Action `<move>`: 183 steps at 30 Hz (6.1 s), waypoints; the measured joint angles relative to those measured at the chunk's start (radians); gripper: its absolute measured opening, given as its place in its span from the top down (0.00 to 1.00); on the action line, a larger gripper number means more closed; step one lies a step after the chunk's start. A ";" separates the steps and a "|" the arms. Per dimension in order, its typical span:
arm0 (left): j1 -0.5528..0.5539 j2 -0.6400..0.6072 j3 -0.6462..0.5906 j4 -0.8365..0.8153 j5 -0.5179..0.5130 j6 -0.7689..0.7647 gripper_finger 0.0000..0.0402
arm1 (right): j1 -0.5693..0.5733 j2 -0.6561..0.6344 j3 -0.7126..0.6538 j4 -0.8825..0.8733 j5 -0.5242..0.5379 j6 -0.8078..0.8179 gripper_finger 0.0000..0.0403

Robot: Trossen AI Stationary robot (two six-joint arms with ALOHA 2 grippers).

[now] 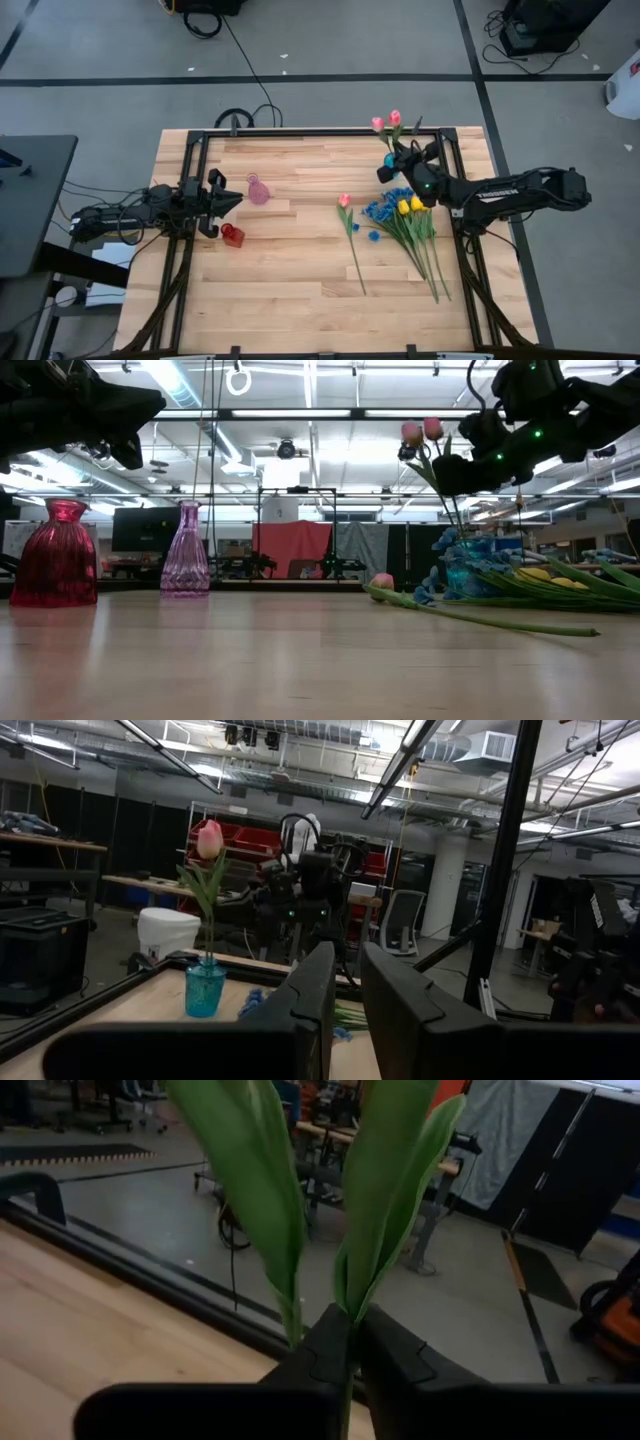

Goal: Sort flowers into vase by color
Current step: Put the top pink flower into the blue vase, then put the pink flower into the blue vase

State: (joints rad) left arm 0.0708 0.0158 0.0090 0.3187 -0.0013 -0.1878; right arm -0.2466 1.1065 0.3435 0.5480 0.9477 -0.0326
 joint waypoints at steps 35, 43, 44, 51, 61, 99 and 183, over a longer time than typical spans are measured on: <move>0.000 0.000 0.000 -0.008 0.003 -0.007 0.86 | 0.181 -0.157 0.257 -0.770 -0.419 0.512 0.57; 0.000 0.000 0.000 -0.005 0.000 -0.008 0.86 | 0.372 0.122 0.300 -0.653 -0.529 0.672 0.58; 0.000 0.000 0.000 -0.002 -0.002 -0.008 0.86 | 0.391 0.160 0.330 -0.656 -0.535 0.680 0.58; 0.000 0.000 0.000 0.020 -0.025 0.029 0.86 | 0.438 0.446 0.638 -0.936 -0.663 0.806 0.60; 0.000 0.000 0.000 0.021 -0.020 0.024 0.86 | 0.417 0.816 1.009 -1.406 -0.933 0.974 0.65; 0.000 0.000 0.000 0.019 0.056 -0.008 0.86 | 0.364 0.964 1.094 -1.510 -0.899 0.917 0.98; 0.000 0.000 0.000 0.056 0.048 0.053 0.86 | 0.075 -0.131 0.545 -0.719 0.056 0.226 1.00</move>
State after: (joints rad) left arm 0.0708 0.0158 0.0090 0.3745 0.0463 -0.1350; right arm -0.1715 0.9759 0.8884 -0.1707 1.0042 0.1937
